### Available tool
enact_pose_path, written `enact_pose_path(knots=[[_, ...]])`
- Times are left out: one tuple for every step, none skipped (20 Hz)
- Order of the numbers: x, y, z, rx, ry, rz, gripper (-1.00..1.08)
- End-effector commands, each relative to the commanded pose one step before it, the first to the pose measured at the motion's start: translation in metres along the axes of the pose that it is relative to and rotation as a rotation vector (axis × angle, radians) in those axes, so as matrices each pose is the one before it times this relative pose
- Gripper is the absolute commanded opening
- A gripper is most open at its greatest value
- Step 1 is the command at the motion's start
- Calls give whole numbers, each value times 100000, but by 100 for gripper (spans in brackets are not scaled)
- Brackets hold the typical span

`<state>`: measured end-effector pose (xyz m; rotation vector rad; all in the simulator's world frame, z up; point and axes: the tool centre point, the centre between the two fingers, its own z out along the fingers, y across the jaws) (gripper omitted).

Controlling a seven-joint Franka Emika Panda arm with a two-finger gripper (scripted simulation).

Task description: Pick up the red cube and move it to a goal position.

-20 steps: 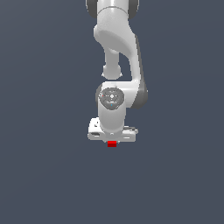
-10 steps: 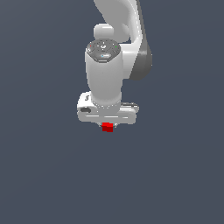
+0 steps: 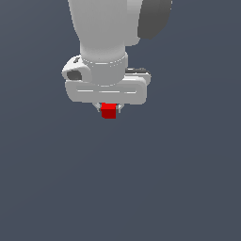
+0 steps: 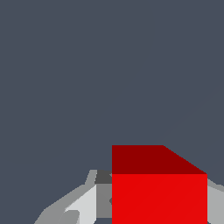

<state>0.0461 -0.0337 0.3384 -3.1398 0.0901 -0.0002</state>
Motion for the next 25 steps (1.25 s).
enact_pose_path(knots=[[-368,427,-2876,2,-38,-10,-100],[-112,166,-1103,0,0,0,-100],[-105,163,-1084,0,0,0,-100],[-95,156,-1034,0,0,0,-100],[-84,146,-963,0,0,0,-100],[-74,135,-893,0,0,0,-100],[-65,125,-824,0,0,0,-100],[-57,116,-759,0,0,0,-100],[-48,107,-698,0,0,0,-100],[-48,68,-652,-39,22,-19,-100],[-30,89,-579,0,0,0,-100],[-24,80,-523,0,0,0,-100],[-19,72,-469,0,0,0,-100],[-15,64,-418,0,0,0,-100],[-12,57,-368,0,0,0,-100],[-8,50,-321,0,0,0,-100],[-5,43,-276,0,0,0,-100],[-1,36,-232,0,0,0,-100],[3,29,-190,0,0,0,-100],[6,23,-149,0,0,0,-100],[10,17,-110,0,0,0,-100],[13,11,-73,0,0,0,-100],[14,6,-40,0,0,0,-100],[12,2,-15,0,0,0,-100],[4,0,-2,0,0,0,-100]])
